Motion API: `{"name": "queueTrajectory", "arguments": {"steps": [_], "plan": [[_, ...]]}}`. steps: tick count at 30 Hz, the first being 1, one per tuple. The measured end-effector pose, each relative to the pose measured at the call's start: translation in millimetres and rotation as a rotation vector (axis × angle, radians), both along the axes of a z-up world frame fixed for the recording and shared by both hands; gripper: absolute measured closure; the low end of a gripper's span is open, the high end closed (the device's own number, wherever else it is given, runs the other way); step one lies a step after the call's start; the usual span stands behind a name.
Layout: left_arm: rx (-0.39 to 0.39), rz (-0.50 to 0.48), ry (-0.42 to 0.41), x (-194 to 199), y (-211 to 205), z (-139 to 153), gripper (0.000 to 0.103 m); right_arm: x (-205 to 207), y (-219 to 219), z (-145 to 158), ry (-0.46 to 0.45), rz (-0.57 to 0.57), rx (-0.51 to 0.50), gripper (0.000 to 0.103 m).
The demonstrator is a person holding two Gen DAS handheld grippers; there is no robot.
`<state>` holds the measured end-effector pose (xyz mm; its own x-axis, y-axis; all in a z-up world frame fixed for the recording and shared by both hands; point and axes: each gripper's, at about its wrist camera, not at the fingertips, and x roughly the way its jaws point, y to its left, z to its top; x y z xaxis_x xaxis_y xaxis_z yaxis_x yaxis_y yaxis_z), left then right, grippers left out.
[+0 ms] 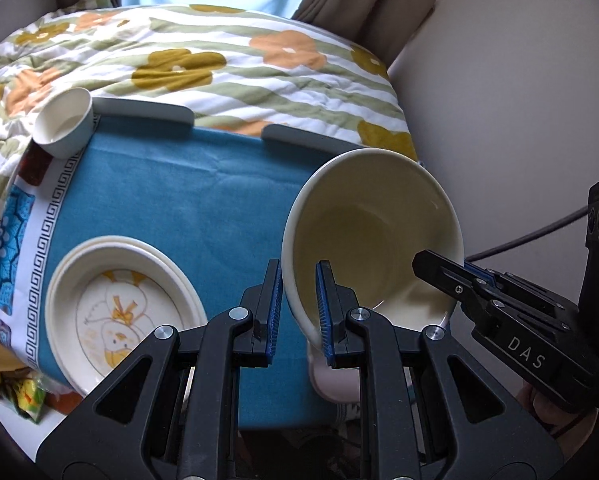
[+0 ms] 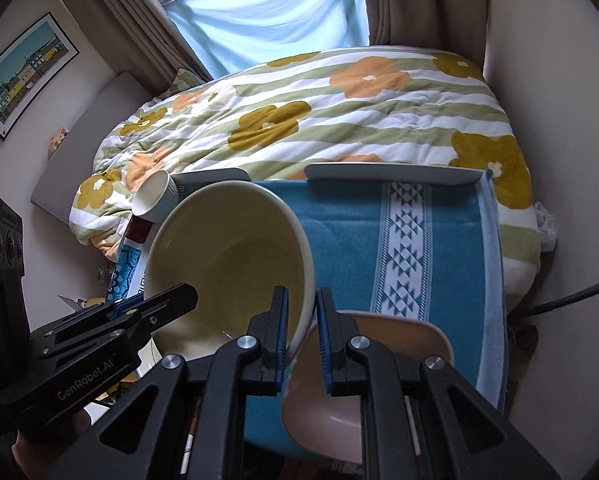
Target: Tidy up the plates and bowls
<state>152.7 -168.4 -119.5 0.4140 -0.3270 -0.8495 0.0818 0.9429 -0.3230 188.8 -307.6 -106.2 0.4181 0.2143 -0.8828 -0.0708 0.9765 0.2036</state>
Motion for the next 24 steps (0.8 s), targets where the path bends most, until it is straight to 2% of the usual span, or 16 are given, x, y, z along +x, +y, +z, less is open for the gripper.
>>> {"name": "queueTrajectory", "arguments": {"steps": [7,11,17,24], "plan": [[0.039,-0.105,0.063,-19.5,-50.4,-22.2,0.088,-39.4,-47.4,-19.3,0.045,-0.112,0.022,0.090],[0.081,-0.138,0.111,-23.4,-67.8,-41.9,0.088,-56.1,-54.1,-34.9,0.065,-0.113,-0.017,0.090],[0.125,-0.166,0.165,-22.5,-78.0,-71.3,0.088,-61.1,-64.5,-66.0,0.118,-0.127,-0.027,0.090],[0.172,-0.190,0.183,-16.9,-89.3,-91.7,0.088,-61.0,-69.6,-86.0,0.152,-0.127,-0.039,0.090]]}}
